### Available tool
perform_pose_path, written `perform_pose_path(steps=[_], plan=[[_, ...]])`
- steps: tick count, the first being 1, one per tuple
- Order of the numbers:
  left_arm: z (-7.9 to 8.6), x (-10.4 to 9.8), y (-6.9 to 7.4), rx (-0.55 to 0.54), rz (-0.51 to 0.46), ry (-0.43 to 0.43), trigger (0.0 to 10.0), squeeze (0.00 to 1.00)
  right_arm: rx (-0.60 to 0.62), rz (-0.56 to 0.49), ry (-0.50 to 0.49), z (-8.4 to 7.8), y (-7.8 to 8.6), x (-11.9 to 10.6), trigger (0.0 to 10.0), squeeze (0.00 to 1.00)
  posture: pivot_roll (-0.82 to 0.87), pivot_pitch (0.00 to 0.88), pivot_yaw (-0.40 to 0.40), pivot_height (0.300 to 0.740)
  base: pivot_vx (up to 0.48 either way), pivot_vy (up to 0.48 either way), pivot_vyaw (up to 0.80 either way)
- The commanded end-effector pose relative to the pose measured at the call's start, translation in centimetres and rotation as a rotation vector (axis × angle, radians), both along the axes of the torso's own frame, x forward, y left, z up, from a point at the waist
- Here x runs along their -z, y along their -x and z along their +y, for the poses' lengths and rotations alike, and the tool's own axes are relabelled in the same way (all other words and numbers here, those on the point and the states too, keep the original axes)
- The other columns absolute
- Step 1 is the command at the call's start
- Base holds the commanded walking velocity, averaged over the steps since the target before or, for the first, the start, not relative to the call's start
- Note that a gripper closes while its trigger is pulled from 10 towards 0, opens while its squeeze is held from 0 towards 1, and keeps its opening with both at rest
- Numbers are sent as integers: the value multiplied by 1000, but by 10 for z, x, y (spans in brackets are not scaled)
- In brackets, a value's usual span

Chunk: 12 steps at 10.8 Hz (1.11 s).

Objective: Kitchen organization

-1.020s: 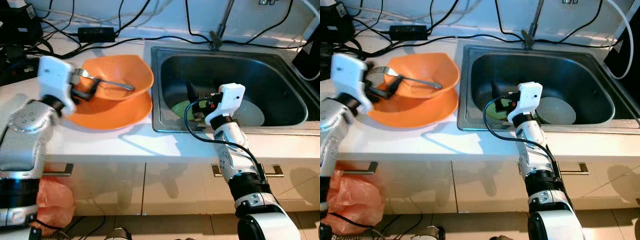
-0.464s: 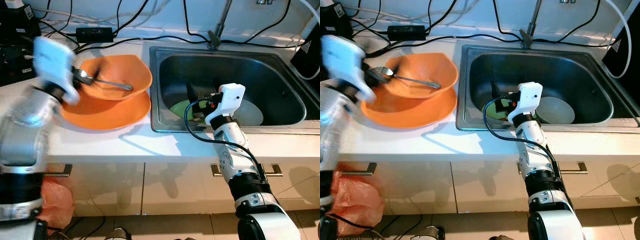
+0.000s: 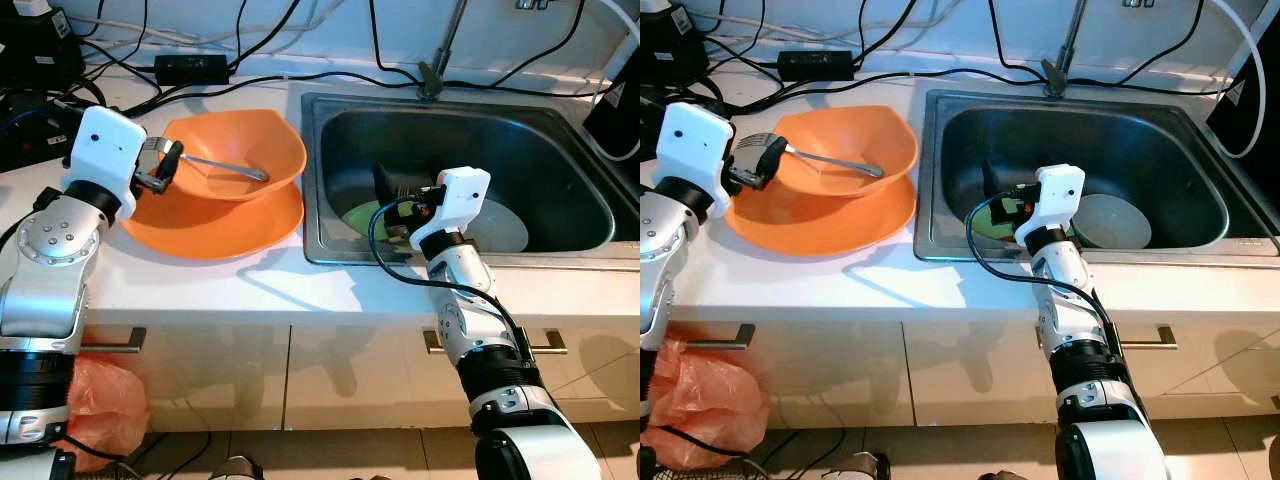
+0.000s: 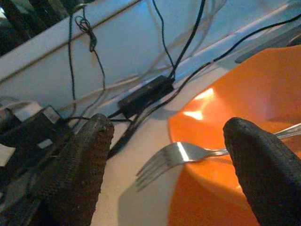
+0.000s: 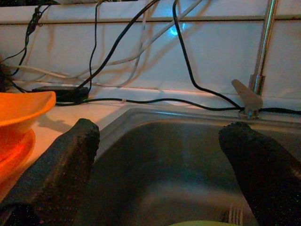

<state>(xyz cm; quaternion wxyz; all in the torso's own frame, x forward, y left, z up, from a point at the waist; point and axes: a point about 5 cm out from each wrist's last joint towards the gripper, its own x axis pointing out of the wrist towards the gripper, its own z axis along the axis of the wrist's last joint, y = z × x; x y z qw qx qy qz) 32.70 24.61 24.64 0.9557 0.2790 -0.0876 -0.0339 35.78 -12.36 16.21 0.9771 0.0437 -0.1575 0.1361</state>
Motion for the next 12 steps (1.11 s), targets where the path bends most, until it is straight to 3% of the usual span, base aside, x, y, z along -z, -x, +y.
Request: perform_pose_path(steps=[1,4,12], plan=[[2,2,0,-10,3,-29,10000,0,-2,12,9,-1,0,2,10000,0,82,76,-65,740,0,0,0],[12,8,5,-40,37,-99,10000,0,-2,14,9,-2,0,2,10000,0,87,78,-70,740,0,0,0],[-2,8,13,92,90,-134,10000,0,-8,16,13,-1,-1,2,10000,0,92,78,-77,740,0,0,0]])
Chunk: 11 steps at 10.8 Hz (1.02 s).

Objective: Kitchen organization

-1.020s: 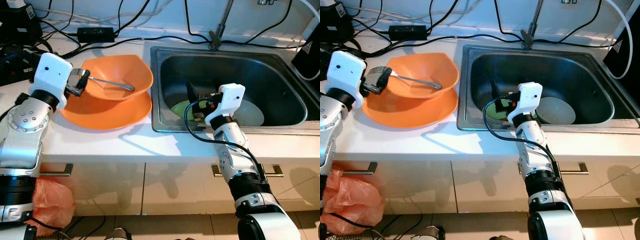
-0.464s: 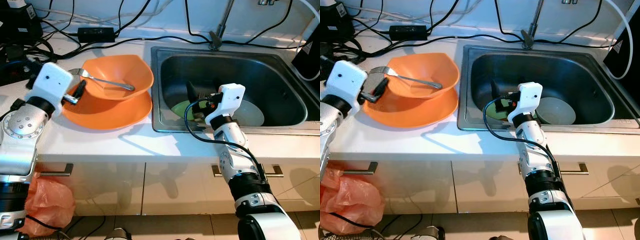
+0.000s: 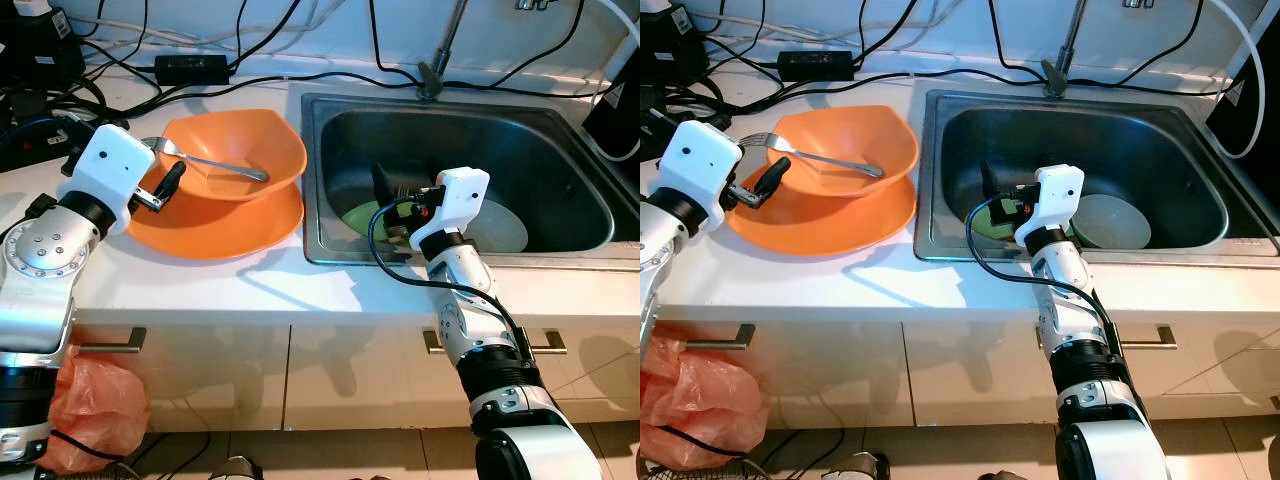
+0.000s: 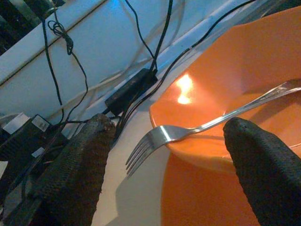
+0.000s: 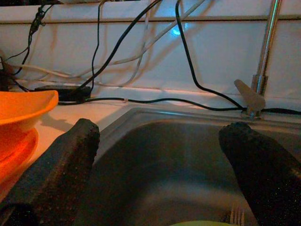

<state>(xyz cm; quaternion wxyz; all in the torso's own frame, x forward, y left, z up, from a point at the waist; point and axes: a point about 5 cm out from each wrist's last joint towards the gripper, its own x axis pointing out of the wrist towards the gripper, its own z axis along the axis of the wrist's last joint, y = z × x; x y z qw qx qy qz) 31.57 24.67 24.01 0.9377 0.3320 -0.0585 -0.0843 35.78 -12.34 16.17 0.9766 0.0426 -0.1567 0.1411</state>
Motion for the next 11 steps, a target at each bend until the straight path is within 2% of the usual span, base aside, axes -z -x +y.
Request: perform_pose_path(steps=[1,3,4,6,11], plan=[[-4,3,2,26,25,-15,10000,0,1,15,9,-1,-1,2,10000,0,91,79,-77,740,0,0,0],[-6,5,3,36,41,-20,10000,0,1,15,9,-1,-1,2,10000,0,90,80,-76,740,0,0,0],[-12,10,3,76,80,-14,10000,0,2,15,9,-1,-1,2,10000,0,89,80,-76,740,0,0,0],[-20,11,3,116,95,-5,10000,0,2,16,9,-1,-1,2,10000,0,88,79,-75,740,0,0,0],[-33,5,1,155,61,25,10000,0,3,14,8,-1,-1,1,10000,0,87,76,-73,740,0,0,0]])
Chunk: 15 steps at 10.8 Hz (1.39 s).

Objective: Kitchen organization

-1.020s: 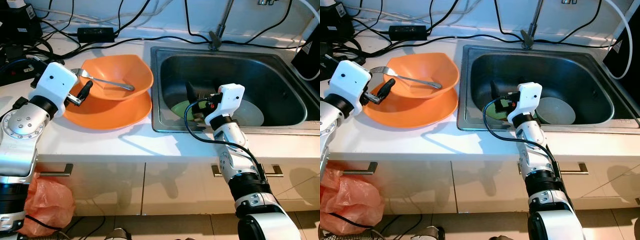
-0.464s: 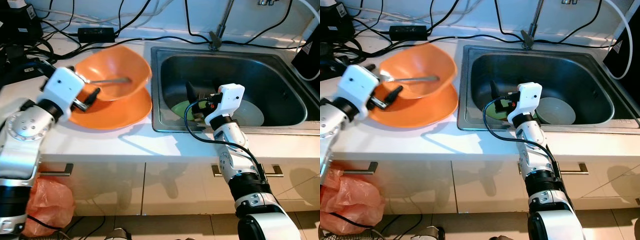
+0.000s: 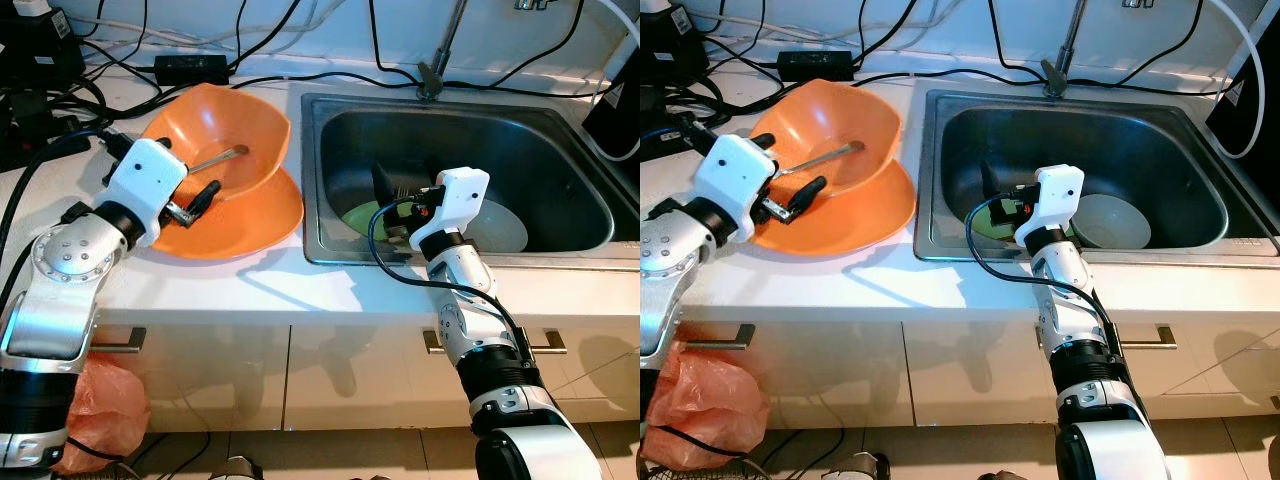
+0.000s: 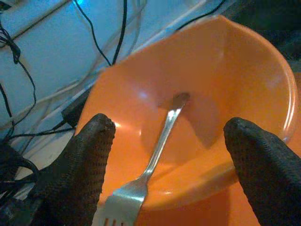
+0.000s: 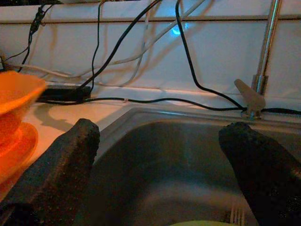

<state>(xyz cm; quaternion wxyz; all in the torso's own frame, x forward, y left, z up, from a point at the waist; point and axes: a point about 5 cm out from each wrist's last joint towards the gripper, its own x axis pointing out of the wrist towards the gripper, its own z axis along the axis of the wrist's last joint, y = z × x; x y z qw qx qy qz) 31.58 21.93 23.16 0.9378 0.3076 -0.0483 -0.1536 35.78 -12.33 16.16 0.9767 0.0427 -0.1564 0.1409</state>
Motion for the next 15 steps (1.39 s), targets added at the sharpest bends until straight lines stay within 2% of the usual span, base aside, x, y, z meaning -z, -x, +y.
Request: perform_pose_path(steps=[1,5,6,7,8,9,10,11,12,13,15], plan=[[-4,-9,0,16,-38,5,10000,0,4,13,8,-1,-1,1,10000,0,86,73,-70,740,0,0,0],[6,-31,0,-50,-175,75,10000,0,1,12,4,-1,-1,1,10000,0,90,70,-72,740,0,0,0],[13,-45,1,-100,-274,155,10000,0,0,14,4,-1,-1,2,10000,0,89,71,-73,740,0,0,0],[28,-61,5,-150,-375,320,10000,0,0,15,4,-1,-1,2,10000,0,92,72,-73,740,0,0,0],[38,-59,7,-170,-370,400,10000,0,0,15,3,0,-1,2,10000,0,92,73,-72,740,0,0,0],[52,-47,10,-227,-342,440,10000,0,-1,16,3,0,-1,3,10000,0,94,76,-74,740,0,0,0],[57,-38,13,-226,-308,496,10000,0,-2,18,2,0,-1,3,10000,0,97,79,-75,740,0,0,0],[62,-19,19,-209,-235,589,10000,0,-3,21,2,0,0,4,10000,0,101,83,-77,740,0,0,0],[69,-9,27,-209,-223,656,10000,0,-5,24,2,0,0,5,10000,0,108,87,-80,740,0,0,0],[72,-3,36,-189,-219,754,10000,0,-9,28,2,2,0,6,10000,0,112,89,-82,740,0,0,0],[74,6,44,-148,-193,854,10000,0,-18,29,1,4,0,6,10000,0,115,90,-84,740,0,0,0]])
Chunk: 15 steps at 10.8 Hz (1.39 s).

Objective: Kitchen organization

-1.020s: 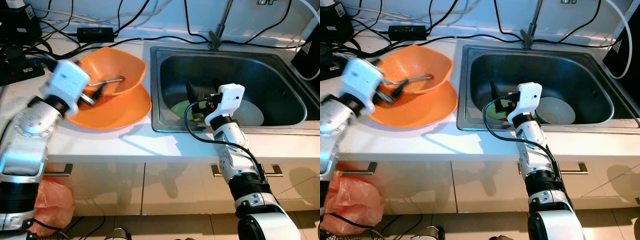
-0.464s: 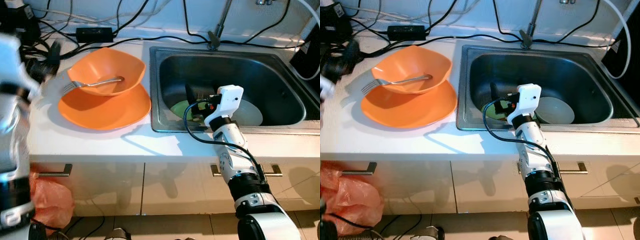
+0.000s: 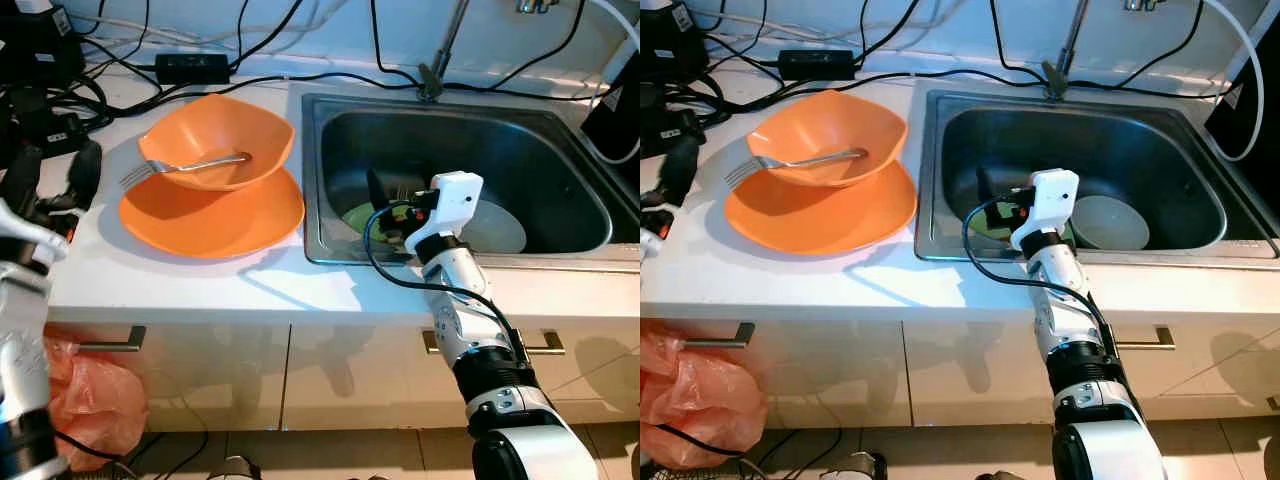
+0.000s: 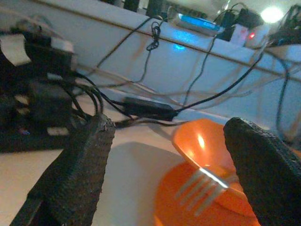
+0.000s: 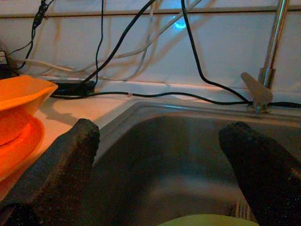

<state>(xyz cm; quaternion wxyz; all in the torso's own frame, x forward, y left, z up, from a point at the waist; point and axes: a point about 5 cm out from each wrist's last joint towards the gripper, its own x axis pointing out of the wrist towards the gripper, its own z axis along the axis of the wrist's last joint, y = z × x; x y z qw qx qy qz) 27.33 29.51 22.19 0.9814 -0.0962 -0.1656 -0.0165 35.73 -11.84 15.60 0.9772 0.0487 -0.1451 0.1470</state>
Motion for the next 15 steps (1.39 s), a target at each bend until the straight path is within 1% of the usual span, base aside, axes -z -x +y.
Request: perform_pose_path(steps=[1,2,3,5,9,12,13,15], plan=[[-3,2,4,56,-3,44,10000,0,-3,5,6,-1,0,1,10000,0,115,91,-82,740,0,0,0],[-6,11,6,103,24,92,10000,0,-2,6,5,-1,0,1,10000,0,114,90,-81,740,0,0,0],[-10,17,5,110,55,98,10000,0,-2,5,5,-2,0,1,10000,0,110,90,-81,740,0,0,0],[-20,19,0,149,64,136,10000,0,-1,4,6,-2,0,1,10000,0,110,91,-82,740,0,0,0],[-37,21,-11,202,80,164,10000,0,0,4,6,-2,0,1,10000,0,103,89,-77,740,0,0,0],[-42,21,-21,179,72,209,10000,0,6,2,8,-4,0,0,10000,0,98,87,-76,740,0,0,0],[-42,19,-24,159,48,230,10000,0,4,1,8,-3,0,0,10000,0,97,85,-76,740,0,0,0],[-38,17,-28,110,30,268,10000,0,6,1,8,-4,0,0,10000,0,94,83,-73,740,0,0,0]])
